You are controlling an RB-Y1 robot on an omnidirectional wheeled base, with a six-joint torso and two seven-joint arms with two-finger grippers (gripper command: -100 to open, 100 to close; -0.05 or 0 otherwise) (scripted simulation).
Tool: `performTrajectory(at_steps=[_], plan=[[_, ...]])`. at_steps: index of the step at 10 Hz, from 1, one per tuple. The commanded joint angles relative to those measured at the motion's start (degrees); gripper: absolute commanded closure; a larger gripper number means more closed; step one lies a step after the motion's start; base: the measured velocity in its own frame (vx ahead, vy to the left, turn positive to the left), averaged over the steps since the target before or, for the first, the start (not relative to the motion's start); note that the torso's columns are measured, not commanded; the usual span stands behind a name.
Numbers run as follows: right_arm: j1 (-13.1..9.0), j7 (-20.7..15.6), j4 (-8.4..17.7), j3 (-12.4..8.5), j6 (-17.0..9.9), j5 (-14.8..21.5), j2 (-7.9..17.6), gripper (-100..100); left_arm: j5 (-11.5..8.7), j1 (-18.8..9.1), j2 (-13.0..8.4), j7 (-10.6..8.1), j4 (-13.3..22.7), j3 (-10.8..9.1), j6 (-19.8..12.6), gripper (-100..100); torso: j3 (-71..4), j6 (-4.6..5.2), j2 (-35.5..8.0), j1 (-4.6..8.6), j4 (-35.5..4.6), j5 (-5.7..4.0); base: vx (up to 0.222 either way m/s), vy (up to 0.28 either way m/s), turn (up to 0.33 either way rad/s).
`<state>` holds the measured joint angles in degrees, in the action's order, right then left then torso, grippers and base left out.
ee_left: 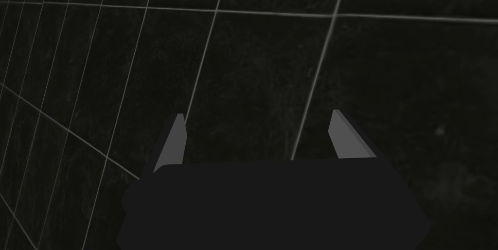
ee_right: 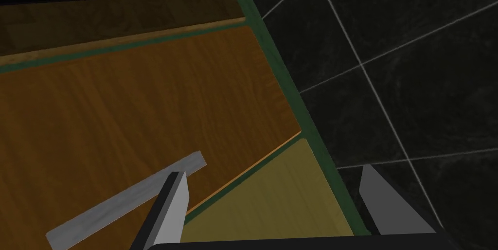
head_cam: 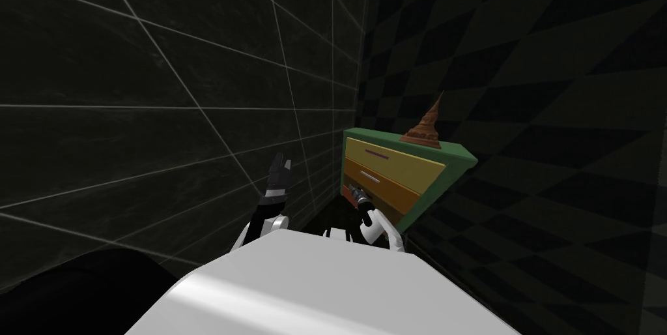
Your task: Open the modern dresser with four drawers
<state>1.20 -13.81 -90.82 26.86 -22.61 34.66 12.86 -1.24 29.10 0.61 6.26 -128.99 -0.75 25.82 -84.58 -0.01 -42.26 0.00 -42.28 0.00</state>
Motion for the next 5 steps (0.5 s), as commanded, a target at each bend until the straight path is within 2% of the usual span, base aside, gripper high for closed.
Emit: performTrajectory(at_steps=[1, 2, 3, 4, 5], plan=[[-2.1, -1.27, 4.16, 1.78, -4.29, 3.46, 0.73, -100, 0.0, 0.0, 0.0, 0.0, 0.0, 0.0, 0.0, 0, 0.0, 0.02, -0.01, 0.01, 0.01, 0.0, 0.08, 0.053, 0.033], [-2.1, -1.27, 5.01, 1.78, -4.43, 3.46, 0.73, -100, 0.0, 0.0, 0.0, 0.0, 0.0, 0.0, 0.0, 0, 0.0, 0.0, -0.01, -0.04, 0.0, 0.01, 0.056, 0.045, 0.026], [-3.66, -2.05, 7.39, 2.91, -6.56, 5.69, 1.18, -100, 0.0, 0.0, 0.0, 0.0, 0.0, 0.0, 0.0, 0, 0.05, 0.02, -0.1, 0.01, -0.02, 0.0, 0.065, 0.046, 0.038], [-3.66, -2.05, 8.06, 2.91, -6.99, 5.69, 1.18, -100, 0.0, 0.0, 0.0, 0.0, 0.0, 0.0, 0.0, 0, 0.03, 0.0, -0.05, 0.0, -0.02, 0.0, 0.054, 0.04, 0.018], [-5.16, -2.8, 10.39, 3.98, -9.17, 7.89, 1.63, -100, 0.0, 0.0, 0.0, 0.0, 0.0, 0.0, 0.0, 0, 0.04, 0.02, -0.08, 0.03, -0.01, 0.0, 0.053, 0.038, 0.03]])
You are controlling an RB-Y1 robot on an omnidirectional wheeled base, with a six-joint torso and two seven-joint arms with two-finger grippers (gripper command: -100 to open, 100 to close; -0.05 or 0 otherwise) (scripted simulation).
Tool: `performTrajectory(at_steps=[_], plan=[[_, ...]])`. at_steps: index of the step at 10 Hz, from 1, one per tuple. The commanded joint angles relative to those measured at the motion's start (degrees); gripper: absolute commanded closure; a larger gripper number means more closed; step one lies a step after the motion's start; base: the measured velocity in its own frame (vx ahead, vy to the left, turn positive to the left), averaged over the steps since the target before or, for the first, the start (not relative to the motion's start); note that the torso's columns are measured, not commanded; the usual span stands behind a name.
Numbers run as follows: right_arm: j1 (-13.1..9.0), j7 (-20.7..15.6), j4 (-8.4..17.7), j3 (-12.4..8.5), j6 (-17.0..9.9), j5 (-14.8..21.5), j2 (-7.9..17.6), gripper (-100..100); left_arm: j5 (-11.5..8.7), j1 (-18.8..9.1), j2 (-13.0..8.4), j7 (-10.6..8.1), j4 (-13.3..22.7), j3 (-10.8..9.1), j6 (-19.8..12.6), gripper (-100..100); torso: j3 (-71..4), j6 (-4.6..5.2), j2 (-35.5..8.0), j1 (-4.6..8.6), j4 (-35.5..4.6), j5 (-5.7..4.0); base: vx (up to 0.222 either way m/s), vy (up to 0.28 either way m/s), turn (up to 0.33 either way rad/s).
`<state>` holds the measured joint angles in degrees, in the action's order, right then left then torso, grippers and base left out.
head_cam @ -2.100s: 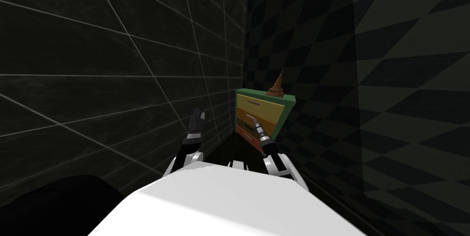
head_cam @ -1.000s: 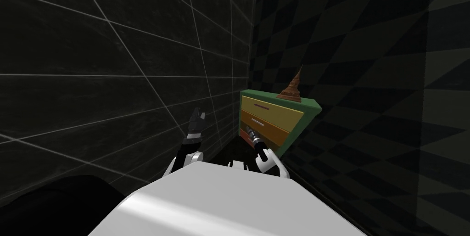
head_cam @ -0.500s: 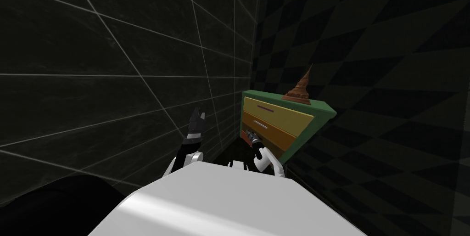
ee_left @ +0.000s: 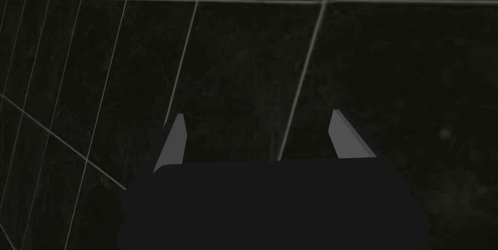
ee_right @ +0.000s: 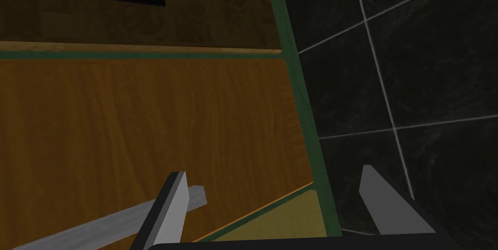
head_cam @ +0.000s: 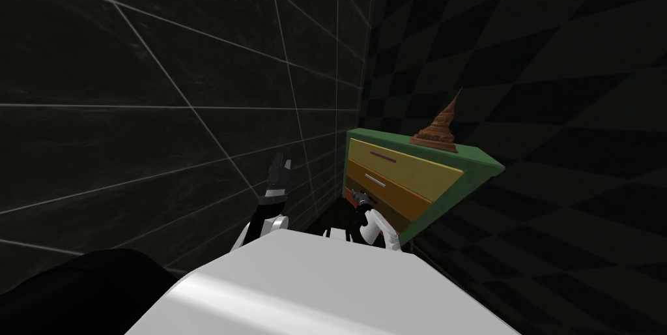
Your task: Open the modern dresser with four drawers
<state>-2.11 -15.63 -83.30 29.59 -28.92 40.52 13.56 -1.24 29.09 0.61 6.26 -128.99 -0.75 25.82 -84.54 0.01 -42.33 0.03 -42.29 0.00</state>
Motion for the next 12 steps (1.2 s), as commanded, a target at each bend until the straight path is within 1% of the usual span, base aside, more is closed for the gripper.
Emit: performTrajectory(at_steps=[1, 2, 3, 4, 5, 6, 7, 8, 9, 11, 12], plan=[[-1.86, -0.98, 3.55, 1.25, -3.17, 2.03, 0.94, -100, 0.0, 0.0, 0.0, 0.0, 0.0, 0.0, 0.0, 0, -0.01, -0.01, 0.03, 0.0, 0.0, 0.0, 0.044, 0.033, 0.016], [-3.31, -1.69, 5.13, 2.26, -5.59, 4.19, 1.39, -100, 0.0, 0.0, 0.0, 0.0, 0.0, 0.0, 0.0, 0, 0.0, 0.0, 0.01, 0.0, 0.0, 0.0, 0.048, 0.042, 0.023], [-3.31, -1.69, 6.52, 2.26, -5.59, 4.19, 1.39, -100, 0.0, 0.0, 0.0, 0.0, 0.0, 0.0, 0.0, 0, -0.02, -0.02, 0.05, -0.06, 0.0, 0.01, 0.047, 0.044, 0.023], [-4.71, -2.37, 9.01, 3.22, -7.68, 6.3, 1.83, -100, 0.0, 0.0, 0.0, 0.0, 0.0, 0.0, 0.0, 0, -0.03, 0.0, 0.05, -0.04, 0.02, 0.01, 0.049, 0.052, 0.025], [-4.71, -2.37, 9.41, 3.22, -7.92, 6.3, 1.83, -100, 0.0, 0.0, 0.0, 0.0, 0.0, 0.0, 0.0, 0, -0.03, -0.01, 0.06, -0.06, 0.01, 0.01, 0.035, 0.043, 0.011], [-6.05, -3.01, 12.04, 4.11, -10.02, 8.35, 2.28, -100, 0.0, 0.0, 0.0, 0.0, 0.0, 0.0, 0.0, 0, -0.01, -0.01, 0.02, -0.02, 0.0, 0.0, 0.039, 0.042, 0.028], [-7.33, -3.61, 13.69, 4.94, -11.47, 10.35, 2.74, -100, 0.0, 0.0, 0.0, 0.0, 0.0, 0.0, 0.0, 0, -0.01, -0.01, 0.03, -0.01, 0.0, 0.0, 0.049, 0.065, 0.036], [-7.33, -3.61, 14.98, 4.94, -12.31, 10.35, 2.74, -100, 0.0, 0.0, 0.0, 0.0, 0.0, 0.0, 0.0, 0, -0.04, -0.02, 0.07, -0.09, 0.01, 0.02, 0.041, 0.053, 0.009], [-7.33, -3.61, 14.98, 4.94, -12.31, 10.35, 2.74, -100, 0.0, 0.0, 0.0, 0.0, 0.0, 0.0, 0.0, 0, -0.02, 0.0, 0.04, -0.02, 0.01, 0.01, 0.022, 0.023, -0.006], [-9.7, -4.7, 19.13, 6.43, -16.06, 14.11, 3.73, -100, 0.0, 0.0, 0.0, 0.0, 0.0, 0.0, 0.0, 0, 0.0, -0.01, 0.02, 0.03, 0.0, -0.02, 0.031, 0.038, 0.028], [-9.7, -4.7, 20.11, 6.43, -16.3, 14.11, 3.73, -100, 0.0, 0.0, 0.0, 0.0, 0.0, 0.0, 0.0, 0, -0.03, -0.01, 0.06, -0.08, 0.01, 0.02, 0.032, 0.048, 0.004]])
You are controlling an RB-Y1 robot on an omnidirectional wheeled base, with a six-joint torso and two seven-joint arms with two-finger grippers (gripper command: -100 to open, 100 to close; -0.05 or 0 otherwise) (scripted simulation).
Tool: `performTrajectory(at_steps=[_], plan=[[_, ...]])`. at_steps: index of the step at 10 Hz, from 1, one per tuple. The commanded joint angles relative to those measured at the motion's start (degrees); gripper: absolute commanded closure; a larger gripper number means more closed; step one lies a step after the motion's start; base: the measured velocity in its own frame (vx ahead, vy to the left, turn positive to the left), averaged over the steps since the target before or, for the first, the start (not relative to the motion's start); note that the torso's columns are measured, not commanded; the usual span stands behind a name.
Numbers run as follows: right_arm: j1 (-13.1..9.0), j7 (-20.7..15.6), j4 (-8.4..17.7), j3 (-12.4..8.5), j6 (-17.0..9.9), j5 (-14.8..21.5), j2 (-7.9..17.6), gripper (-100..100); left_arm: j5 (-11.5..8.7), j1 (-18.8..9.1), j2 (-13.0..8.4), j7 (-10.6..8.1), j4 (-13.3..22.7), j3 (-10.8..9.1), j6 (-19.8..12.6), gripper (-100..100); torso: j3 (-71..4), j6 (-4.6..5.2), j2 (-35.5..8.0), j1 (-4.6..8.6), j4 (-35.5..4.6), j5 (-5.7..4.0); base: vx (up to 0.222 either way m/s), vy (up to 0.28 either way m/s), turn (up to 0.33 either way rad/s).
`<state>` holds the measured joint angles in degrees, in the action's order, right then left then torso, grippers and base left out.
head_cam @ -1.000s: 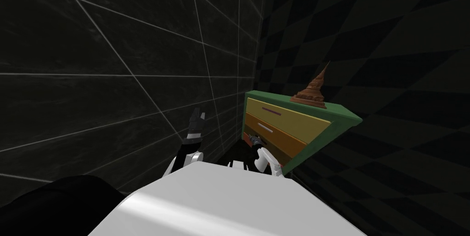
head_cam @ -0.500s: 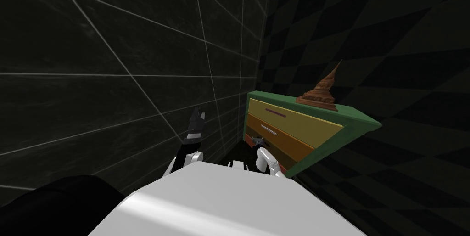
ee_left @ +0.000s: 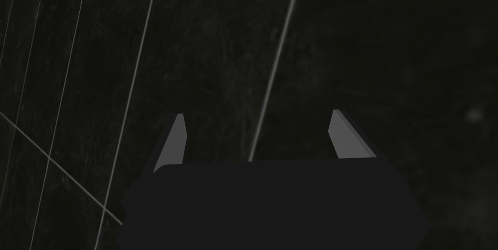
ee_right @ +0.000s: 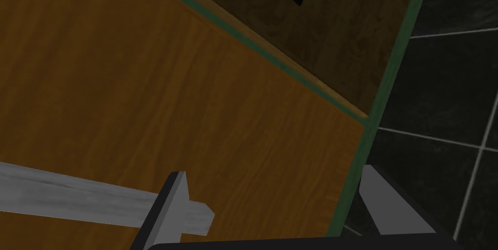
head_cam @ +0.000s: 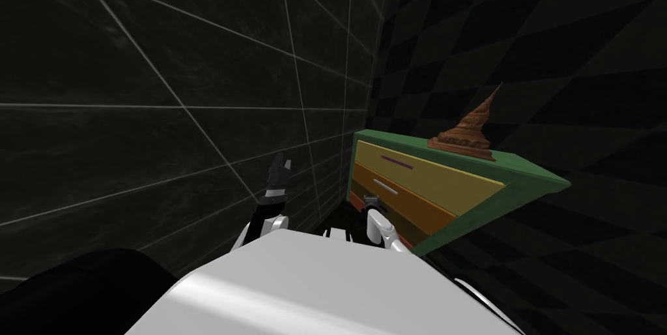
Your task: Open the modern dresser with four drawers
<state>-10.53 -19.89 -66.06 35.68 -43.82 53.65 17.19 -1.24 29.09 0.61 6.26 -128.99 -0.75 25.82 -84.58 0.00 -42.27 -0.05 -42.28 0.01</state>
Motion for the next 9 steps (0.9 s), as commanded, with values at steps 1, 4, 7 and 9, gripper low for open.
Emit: performTrajectory(at_steps=[1, 4, 7, 9], plan=[[-1.28, -0.44, 2.95, 0.35, -1.41, 0.98, 0.1, -100, 0.0, 0.0, 0.0, 0.0, 0.0, 0.0, 0.0, 0, 0.0, 0.0, 0.0, 0.01, 0.0, 0.0, 0.009, 0.021, -0.009], [-4.32, -1.8, 9.31, 2.15, -6.36, 5.97, 1.8, -100, 0.05, 0.21, -0.05, -0.08, 0.24, 0.38, -0.12, 0, -0.11, -0.12, 0.09, -0.29, -0.08, 0.01, 0.012, 0.039, 0.01], [-5.96, -2.53, 13.68, 3.09, -9.38, 8.77, 3.03, -100, 0.1, 0.12, -0.1, -0.15, 0.26, 0.69, -0.17, 0, 0.06, -0.14, -0.05, -0.19, 0.04, 0.12, 0.035, 0.058, 0.012], [-7.28, -3.09, 16.78, 3.81, -11.65, 11.07, 4.25, -100, 1.33, -0.13, -1.31, 0.97, 0.59, 0.6, 1.48, 0, -0.87, -0.51, -0.5, -0.11, -0.17, 0.05, 0.008, 0.047, -0.061]])
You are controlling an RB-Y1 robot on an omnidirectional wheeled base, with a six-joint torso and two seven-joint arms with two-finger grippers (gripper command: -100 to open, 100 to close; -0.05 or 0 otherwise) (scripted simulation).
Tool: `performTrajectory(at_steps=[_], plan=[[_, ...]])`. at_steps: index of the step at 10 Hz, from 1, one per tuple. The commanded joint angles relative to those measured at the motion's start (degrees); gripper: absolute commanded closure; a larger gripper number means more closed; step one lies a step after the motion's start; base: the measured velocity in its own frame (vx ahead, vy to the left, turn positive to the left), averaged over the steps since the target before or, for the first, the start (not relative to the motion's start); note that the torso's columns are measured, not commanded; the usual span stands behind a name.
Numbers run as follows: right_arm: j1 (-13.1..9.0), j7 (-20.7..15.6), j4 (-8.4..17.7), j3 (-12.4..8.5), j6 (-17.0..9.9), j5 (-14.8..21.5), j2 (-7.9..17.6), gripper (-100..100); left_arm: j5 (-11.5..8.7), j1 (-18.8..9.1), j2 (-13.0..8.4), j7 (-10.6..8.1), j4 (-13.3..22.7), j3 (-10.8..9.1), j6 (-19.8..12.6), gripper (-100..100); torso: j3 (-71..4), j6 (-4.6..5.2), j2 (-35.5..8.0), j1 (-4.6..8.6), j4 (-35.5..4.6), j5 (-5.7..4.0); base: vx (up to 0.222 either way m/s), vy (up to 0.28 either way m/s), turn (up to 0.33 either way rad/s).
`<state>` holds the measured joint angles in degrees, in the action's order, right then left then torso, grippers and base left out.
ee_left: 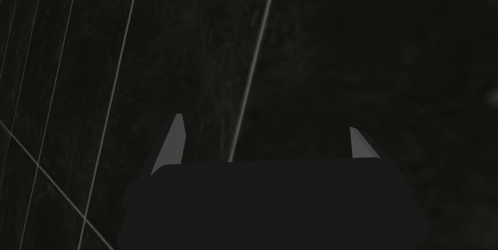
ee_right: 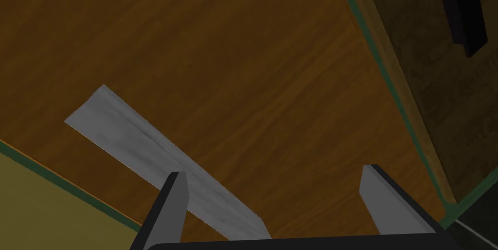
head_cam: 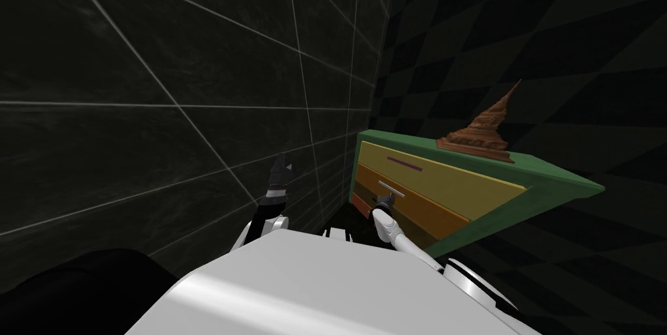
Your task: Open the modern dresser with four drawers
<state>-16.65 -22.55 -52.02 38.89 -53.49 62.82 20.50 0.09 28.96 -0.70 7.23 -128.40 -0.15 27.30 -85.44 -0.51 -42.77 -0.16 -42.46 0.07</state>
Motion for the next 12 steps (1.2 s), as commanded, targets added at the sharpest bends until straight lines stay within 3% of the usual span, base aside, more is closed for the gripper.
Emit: performTrajectory(at_steps=[1, 4, 7, 8, 12], plan=[[-1.69, -0.66, 4.0, 0.88, -2.89, 2.84, 1.52, -100, 1.44, 0.0, -1.35, 1.43, 0.82, 0.1, 1.99, 0, -0.81, -0.45, -0.17, 0.12, -0.23, -0.26, -0.066, -0.012, 0.032], [-2.72, -1.09, 6.5, 1.42, -4.71, 4.76, 2.9, -100, 1.83, 0.85, -1.64, 1.31, 1.96, 1.69, 1.72, 0, 0.49, 0.12, 0.82, -0.92, 0.0, 0.09, 0.004, 0.028, 0.032], [-3.35, 0.38, 8.43, 1.5, -4.02, 4.84, 2.05, -100, 1.8, 1.1, -1.52, 1.13, 2.16, 2.26, 1.49, 0, 0.86, 0.54, 0.69, 0.14, 0.13, -0.14, 0.039, -0.039, 0.016], [-3.35, 0.54, 8.47, 1.5, -4.01, 4.85, 2.05, 100, 1.82, 1.46, -1.53, 1.05, 2.47, 2.5, 1.3, 0, 0.57, 0.62, 0.87, -0.07, 0.07, -0.21, -0.01, -0.018, -0.009], [-3.88, -0.64, 7.88, 1.52, -3.97, 4.58, 1.62, 100, 1.83, 1.41, -1.51, 1.06, 2.45, 2.5, 1.31, 0, 0.79, 0.32, 0.71, 0.27, 0.51, -0.44, -0.137, 0.102, -0.027]])
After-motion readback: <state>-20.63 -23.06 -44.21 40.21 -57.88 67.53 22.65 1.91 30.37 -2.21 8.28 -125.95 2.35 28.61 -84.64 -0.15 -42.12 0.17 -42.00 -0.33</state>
